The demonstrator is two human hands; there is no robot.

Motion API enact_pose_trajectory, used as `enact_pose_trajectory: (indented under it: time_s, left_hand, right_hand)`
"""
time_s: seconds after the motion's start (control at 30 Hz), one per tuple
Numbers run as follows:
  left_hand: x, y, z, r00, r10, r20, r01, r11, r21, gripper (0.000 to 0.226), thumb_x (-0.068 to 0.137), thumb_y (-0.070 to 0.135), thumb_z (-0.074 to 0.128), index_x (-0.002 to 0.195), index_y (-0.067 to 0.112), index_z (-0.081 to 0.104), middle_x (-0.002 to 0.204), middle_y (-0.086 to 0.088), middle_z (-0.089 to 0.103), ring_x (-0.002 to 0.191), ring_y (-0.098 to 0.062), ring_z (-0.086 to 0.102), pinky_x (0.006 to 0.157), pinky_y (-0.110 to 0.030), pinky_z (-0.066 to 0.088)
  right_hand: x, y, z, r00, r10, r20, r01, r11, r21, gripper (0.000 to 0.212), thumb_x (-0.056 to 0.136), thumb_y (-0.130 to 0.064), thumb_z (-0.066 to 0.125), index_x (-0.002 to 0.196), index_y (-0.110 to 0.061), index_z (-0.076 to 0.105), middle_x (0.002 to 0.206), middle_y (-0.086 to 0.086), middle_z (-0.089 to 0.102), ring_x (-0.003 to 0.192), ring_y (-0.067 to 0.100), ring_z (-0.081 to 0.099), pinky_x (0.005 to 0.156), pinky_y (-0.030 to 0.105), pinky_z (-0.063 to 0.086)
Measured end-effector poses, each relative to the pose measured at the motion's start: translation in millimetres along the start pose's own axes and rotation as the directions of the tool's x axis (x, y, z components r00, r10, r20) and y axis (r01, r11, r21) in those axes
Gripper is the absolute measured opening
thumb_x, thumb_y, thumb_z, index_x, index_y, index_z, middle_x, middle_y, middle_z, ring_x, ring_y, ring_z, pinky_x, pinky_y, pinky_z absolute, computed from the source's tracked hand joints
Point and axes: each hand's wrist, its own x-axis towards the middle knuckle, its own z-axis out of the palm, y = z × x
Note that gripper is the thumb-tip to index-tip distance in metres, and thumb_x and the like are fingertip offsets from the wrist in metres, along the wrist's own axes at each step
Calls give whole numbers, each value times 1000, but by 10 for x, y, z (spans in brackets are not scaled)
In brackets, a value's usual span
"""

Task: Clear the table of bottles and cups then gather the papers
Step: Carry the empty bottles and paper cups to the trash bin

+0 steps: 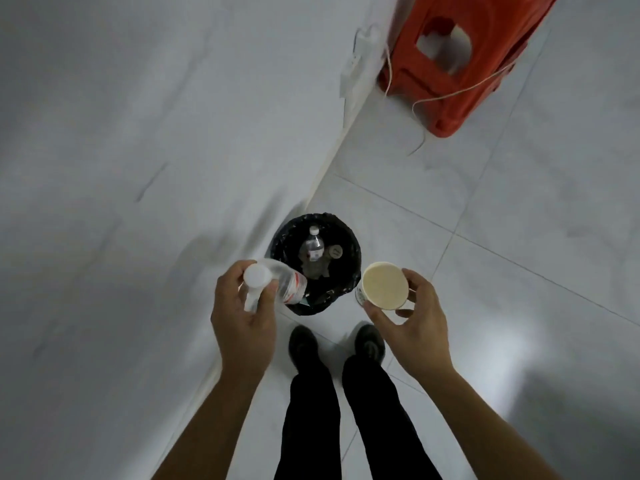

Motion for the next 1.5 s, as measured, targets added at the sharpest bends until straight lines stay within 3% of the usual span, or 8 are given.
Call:
enact_pose_trajectory:
  time_s: [0.27,0.4,0.6,0.83,1.03,1.13,1.33,1.5]
  left_hand:
    - [770,-1974,1229,1000,-4,-3,4,996,93,33,85,19,75,113,12,58,109,8,61,103,-1,58,90,-43,56]
    - [1015,-2704,1615,1000,5,17,-8,980,199,33,85,22,72,113,12,58,108,8,59,97,8,54,87,-35,54]
    - [1155,-3222,1915,961,-129,243,33,930,366,62,99,33,56,150,5,35,147,-14,42,137,-24,40,104,-13,26]
    - [450,-2042,1130,964,-82,251,8,960,281,45,104,30,43,146,13,41,142,8,41,131,-1,37,100,-1,24]
    - [-135,-177,11,939,-123,321,58,977,204,52,96,39,51,143,20,44,140,7,49,130,-8,48,108,-31,40]
    - [-317,841,-482,951,-60,302,17,990,142,46,97,29,57,140,19,47,137,9,53,126,-6,51,109,-40,42]
    - [-519,2473,-1104,929,224,295,-214,975,-67,39,99,20,57,136,27,49,136,8,56,118,9,52,102,-26,43]
    - [-612,3061,-1286,839,422,344,-372,905,-204,40,98,21,57,136,25,49,129,11,59,118,5,54,94,-9,41]
  right_hand:
    - [1218,1277,1841,989,68,133,-56,994,-92,83,82,-44,76,147,-14,34,142,7,46,121,24,54,95,45,52]
    - [1597,1784,2424,969,114,221,-74,981,-180,99,86,-48,71,157,-13,12,158,8,28,142,25,34,109,41,38]
    - [1607,2019,2525,972,32,235,34,962,-271,73,98,-40,55,156,-13,20,159,9,27,140,27,38,106,39,41]
    - [1082,1345,1646,977,-58,205,106,967,-231,47,105,-43,36,146,-20,42,147,1,46,129,17,50,98,26,42]
    - [51,70,162,989,-56,137,78,985,-157,53,102,-37,47,152,-23,32,149,-5,43,131,9,45,98,18,35]
    - [-504,-611,-662,997,-81,-16,79,992,-98,55,102,-42,46,151,-23,33,146,-4,46,129,8,47,98,19,38]
    - [-1327,-1645,-1832,933,-172,-315,190,981,28,51,102,-48,39,149,-28,37,146,-8,46,132,5,46,108,30,44]
    - [-1853,-2029,-2230,798,-229,-558,286,958,16,46,103,-46,40,145,-29,42,140,-12,49,125,-1,49,103,23,46]
